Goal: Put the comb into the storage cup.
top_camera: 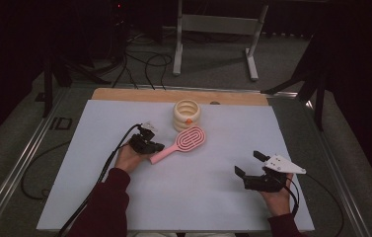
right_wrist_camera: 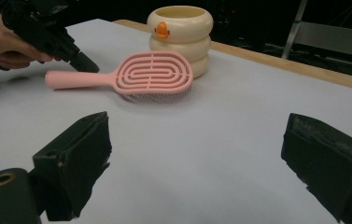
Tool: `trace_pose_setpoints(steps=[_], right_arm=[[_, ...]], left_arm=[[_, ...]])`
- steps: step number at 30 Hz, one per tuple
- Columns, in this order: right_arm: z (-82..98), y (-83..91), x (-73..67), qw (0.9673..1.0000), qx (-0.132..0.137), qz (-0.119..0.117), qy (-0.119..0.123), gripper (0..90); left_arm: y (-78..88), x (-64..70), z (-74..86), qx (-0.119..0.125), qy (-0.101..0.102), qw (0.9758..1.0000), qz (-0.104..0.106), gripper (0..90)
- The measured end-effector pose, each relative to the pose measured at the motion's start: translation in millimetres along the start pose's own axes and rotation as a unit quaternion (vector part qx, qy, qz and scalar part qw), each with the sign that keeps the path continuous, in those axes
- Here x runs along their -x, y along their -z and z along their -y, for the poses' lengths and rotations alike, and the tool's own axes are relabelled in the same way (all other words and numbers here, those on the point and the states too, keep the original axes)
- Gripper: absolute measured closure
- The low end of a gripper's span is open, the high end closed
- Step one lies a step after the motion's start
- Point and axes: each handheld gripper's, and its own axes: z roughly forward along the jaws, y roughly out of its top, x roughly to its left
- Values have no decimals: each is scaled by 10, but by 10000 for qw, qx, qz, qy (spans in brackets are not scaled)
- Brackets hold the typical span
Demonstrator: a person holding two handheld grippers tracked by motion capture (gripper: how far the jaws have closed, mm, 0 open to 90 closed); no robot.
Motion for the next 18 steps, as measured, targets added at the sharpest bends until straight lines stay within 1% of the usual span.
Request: trace_pose_setpoints(steps=[4, 12, 13, 16, 17, 18], right_arm=[[1, -6, -3, 10000, -8, -14, 14, 80], [0, -4, -4, 10000, -6, -16, 8, 80], [-1, -6, -7, 10000, -13, -14, 18, 80], [1, -11, -8, 10000, -20, -13, 26, 80], [1, -11, -8, 10000, -18, -17, 29, 80], [0, -11, -9, 10000, -14, -13, 30, 80]], left_arm=[[-10, 61, 16, -18, 3, 10000, 41, 900], [-29, 151, 28, -19, 137, 9998, 152, 900], [-43, 187, 32, -40, 150, 9996, 222, 900], [-71, 242, 32, -25, 200, 9992, 331, 900], [-71, 242, 32, -25, 200, 9992, 331, 900], [-87, 280, 34, -19, 179, 9991, 377, 900]])
